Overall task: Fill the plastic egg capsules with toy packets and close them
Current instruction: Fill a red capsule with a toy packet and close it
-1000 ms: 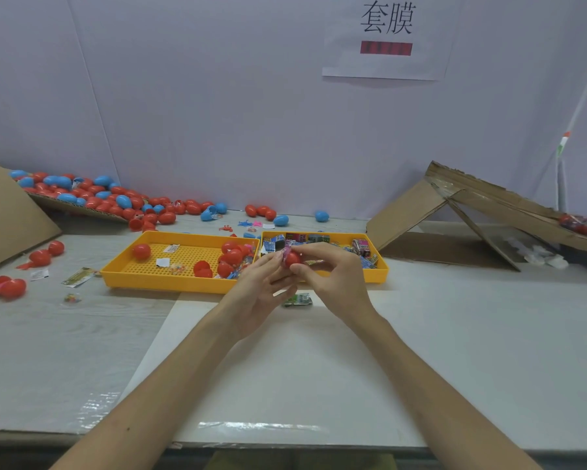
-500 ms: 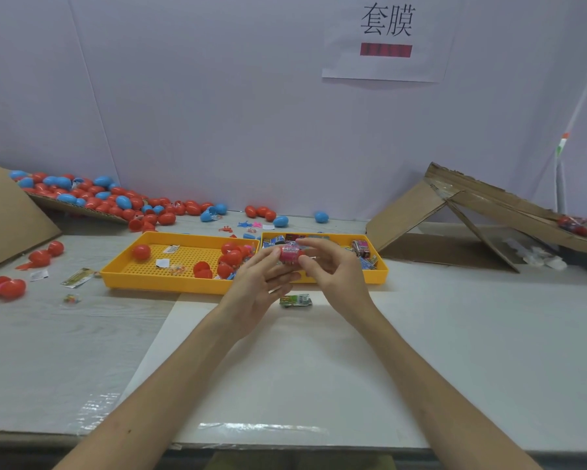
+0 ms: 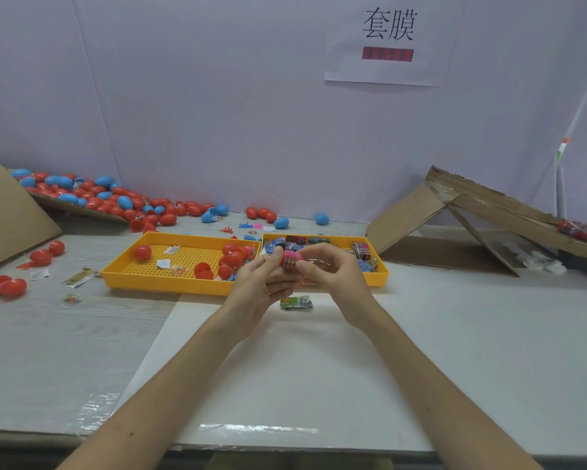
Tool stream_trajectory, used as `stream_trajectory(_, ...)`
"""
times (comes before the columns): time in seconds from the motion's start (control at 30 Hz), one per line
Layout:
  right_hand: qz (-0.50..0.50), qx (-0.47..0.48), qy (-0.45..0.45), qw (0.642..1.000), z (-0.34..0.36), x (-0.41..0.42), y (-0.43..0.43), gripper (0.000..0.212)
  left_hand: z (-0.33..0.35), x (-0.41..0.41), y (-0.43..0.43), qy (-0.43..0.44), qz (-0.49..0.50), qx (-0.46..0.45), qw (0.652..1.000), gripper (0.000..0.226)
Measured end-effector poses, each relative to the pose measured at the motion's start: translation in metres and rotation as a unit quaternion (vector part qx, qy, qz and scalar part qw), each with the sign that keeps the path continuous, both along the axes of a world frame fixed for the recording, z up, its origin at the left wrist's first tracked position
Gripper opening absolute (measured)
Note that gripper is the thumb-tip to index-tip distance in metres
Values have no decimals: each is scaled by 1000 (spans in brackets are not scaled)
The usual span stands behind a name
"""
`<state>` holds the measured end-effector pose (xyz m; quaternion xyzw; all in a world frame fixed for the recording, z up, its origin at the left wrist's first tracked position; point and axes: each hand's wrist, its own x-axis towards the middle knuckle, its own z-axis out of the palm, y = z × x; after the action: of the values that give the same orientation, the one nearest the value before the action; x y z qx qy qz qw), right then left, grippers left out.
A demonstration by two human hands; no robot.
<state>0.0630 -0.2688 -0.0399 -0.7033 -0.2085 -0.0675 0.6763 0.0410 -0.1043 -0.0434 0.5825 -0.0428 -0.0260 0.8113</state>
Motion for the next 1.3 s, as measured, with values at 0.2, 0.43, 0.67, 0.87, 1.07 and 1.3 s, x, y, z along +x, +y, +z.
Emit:
stream_trajectory(0.2,30,129,134,982,9,8,-11,22,0,4,-1,13,14,-26,999,46)
stream_trajectory(0.43,-35,416,185,889,81,50,-68,38,-2,7,1,14,30,-49,998,47)
stream_trajectory(0.67,-163,227,159,947,67,57,-94,19,0,7,1,-43,102,16,994,44)
stream_trajectory(0.87,-238,18,43,970,3,34,-55,28,2,8,13,-159,320,179,917,28)
stream_trajectory(1.07,-107,-246,-77,960,-1,11,-39,32,-7,17,27,-135,390,480,775,30)
stream_trajectory(1.3,15,-380,-47,923,-12,3,-18,20,-6,21,57,0,368,587,721,51)
